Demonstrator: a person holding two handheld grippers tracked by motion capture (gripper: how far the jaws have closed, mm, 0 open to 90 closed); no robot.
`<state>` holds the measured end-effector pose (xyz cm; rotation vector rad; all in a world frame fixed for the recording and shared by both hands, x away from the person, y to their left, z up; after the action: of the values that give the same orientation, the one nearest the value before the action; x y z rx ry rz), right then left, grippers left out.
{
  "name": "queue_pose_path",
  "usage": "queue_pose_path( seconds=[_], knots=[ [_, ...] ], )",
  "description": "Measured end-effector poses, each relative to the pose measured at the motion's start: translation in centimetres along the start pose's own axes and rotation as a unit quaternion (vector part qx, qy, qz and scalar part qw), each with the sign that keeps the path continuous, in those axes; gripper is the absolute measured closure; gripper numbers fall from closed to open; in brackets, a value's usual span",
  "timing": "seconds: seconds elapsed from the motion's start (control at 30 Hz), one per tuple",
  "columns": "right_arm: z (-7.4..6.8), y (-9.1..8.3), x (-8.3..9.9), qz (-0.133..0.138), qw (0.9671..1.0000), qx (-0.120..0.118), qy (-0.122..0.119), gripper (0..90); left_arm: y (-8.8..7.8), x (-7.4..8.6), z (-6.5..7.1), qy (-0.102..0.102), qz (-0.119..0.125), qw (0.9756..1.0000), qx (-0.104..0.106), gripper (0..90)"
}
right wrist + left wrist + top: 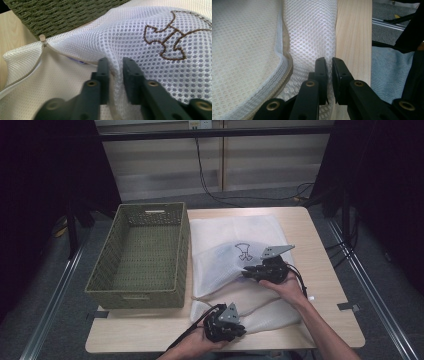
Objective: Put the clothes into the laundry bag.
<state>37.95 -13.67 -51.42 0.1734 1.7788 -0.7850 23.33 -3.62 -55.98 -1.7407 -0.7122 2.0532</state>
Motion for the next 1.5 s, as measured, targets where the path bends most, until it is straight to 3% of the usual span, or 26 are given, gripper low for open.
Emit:
queue_pose_path(
  seconds=[0.33, 0.6, 1.17, 1.5],
  knots=[
    [0.6, 0.6, 0.1, -0.004, 0.9995, 0.002, 0.033, 87.6, -0.1, 0.0, 0.0, 0.003, -0.003, 1.0, 0.0, 82.7],
    [-0.4, -0.8, -1.2, 0.021, 0.9988, -0.016, 0.04, 87.9, 0.0, 0.0, 0.1, 0.003, 0.001, 1.0, 0.0, 82.7],
    [-2.3, -3.4, -2.9, 0.051, 0.9977, -0.033, 0.028, 87.5, 0.0, 0.0, 0.1, 0.002, 0.004, 1.0, 0.0, 82.7],
    [-3.8, -4.2, -2.8, 0.048, 0.9976, -0.048, 0.014, 86.9, 0.1, -0.1, 0.1, 0.001, 0.007, 1.0, 0.002, 82.7]
  ],
)
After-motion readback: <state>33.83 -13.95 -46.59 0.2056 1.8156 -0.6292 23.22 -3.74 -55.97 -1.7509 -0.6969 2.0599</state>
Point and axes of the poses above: each handheld gripper's, and its own axes: y roughly forward along the jaws, x roughly out of its underside, z roughly to its right, the point moved 9 cm from there along y, roughly forward along the jaws, and after that the axes turned 10 degrees about z, right-handed, at the moved point
